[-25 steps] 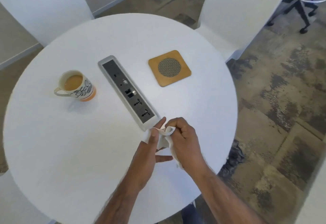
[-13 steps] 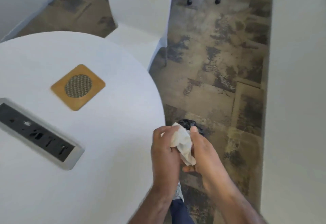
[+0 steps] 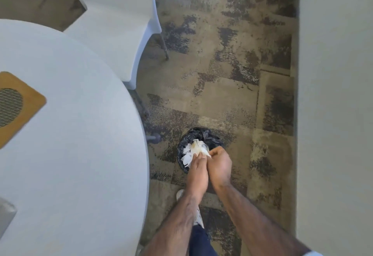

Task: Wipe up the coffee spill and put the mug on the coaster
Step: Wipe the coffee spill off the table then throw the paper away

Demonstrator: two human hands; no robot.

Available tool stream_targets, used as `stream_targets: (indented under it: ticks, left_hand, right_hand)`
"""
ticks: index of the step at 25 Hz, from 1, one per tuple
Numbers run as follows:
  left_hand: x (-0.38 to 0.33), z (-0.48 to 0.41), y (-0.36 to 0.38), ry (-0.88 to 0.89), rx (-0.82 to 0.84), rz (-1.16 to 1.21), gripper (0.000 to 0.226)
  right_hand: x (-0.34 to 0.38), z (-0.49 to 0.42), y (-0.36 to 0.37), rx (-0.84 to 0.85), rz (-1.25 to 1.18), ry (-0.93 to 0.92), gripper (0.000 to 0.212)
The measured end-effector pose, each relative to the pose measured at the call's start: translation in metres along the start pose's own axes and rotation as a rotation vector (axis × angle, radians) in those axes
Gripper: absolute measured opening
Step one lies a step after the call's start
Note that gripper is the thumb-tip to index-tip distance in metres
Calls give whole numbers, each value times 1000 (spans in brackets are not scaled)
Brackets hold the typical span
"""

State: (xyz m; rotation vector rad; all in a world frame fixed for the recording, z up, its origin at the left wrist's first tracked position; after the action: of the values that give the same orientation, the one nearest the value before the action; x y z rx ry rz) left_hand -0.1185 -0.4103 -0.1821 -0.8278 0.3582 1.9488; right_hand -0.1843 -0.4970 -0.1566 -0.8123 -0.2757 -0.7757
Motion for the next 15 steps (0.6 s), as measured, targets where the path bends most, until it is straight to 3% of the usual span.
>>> stream_targets:
  ticks: [3,5,9,12,15]
  left_hand:
    - [32,-60,4,-158,-103,63,66]
    - [38,-81,11,-220,-49,122,56]
    - [63,-127,32,-305,42,294,60]
    - [91,-157,28,-342,-24,323,72]
    - [111,-151,7,-399,-232,248,64]
  right_hand:
    - [-21,-46,35,26,91,-47,6]
    - [-32,-72,49,9,121,-88,11]
    - [-55,-114,81,22,317,-205,20]
    - [-75,-125,101,173,544,-262,40]
    - [-94,-117,102,285,712,-234,39]
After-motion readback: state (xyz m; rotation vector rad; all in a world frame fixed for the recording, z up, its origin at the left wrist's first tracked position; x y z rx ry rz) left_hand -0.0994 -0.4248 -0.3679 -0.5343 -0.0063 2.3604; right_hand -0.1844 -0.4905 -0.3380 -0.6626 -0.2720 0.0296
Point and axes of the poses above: each hand's wrist, its own z-axis away from the middle knuckle, its own y-axis out of the palm, x = y × z, the point moved 7 cm from there along -z, towards the middle knuckle, and after that the axes turned 7 degrees about y, right-handed, at the moved point
